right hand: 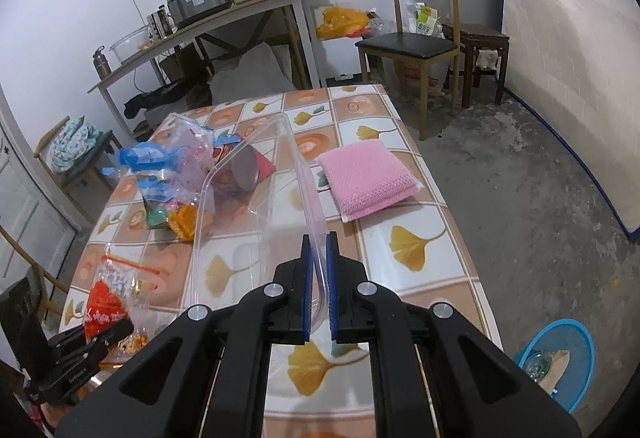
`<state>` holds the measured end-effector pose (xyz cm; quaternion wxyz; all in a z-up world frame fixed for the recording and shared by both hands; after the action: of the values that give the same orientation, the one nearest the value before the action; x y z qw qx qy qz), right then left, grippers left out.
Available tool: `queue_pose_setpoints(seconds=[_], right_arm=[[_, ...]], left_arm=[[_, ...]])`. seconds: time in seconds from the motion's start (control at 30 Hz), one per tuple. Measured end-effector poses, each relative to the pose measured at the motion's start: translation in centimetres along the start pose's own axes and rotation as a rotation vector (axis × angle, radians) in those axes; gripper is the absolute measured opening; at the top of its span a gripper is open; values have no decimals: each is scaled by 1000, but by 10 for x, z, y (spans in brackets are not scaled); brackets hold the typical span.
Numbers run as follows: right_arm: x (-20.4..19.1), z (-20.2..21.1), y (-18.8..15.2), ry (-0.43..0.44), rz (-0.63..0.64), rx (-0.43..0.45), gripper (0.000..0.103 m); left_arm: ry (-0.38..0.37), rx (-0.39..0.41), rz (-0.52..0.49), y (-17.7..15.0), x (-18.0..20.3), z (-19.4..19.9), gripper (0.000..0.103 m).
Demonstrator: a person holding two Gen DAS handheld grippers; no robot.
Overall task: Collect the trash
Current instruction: 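Carry snack bag and container over the wastebasket and open both tools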
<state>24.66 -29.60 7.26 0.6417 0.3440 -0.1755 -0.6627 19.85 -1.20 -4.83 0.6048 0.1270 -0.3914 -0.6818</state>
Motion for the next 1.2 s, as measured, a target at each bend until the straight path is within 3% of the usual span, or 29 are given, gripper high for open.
queue_pose_setpoints(seconds=[0.2,0.43,0.6,0.8,1.0,1.2], right_arm=[[13,30,-6,10,-34,42,7],[50,80,-13,-46,-91,117,7],[88,122,-26,-100,-157,178,7],[151,175,-60,-199,-270,251,7],[242,218,-125,-322,-462,285,7],[329,228,-213,-455,-663,245,7]], left_arm=[[-11,26,-32,6,15,9,8],[-58,67,-111,21,53,17,8],[-122,59,-178,27,96,10,7],[-237,43,-284,29,174,1,7],[-380,-59,-452,4,280,-24,7],[-513,-254,-567,-61,386,-74,7]])
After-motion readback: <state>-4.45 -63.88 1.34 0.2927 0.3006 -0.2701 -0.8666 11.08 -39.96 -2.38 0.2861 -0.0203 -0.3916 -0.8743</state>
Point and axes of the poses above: each gripper's, at about its wrist camera, not at the fingertips, and z roughly against the way its jaws point, x to its right, y to its top, the point moved 7 cm from there along -z, roughly the way its jaws point, and after that the axes turned 5 degrees about y, right-handed, at the moved point
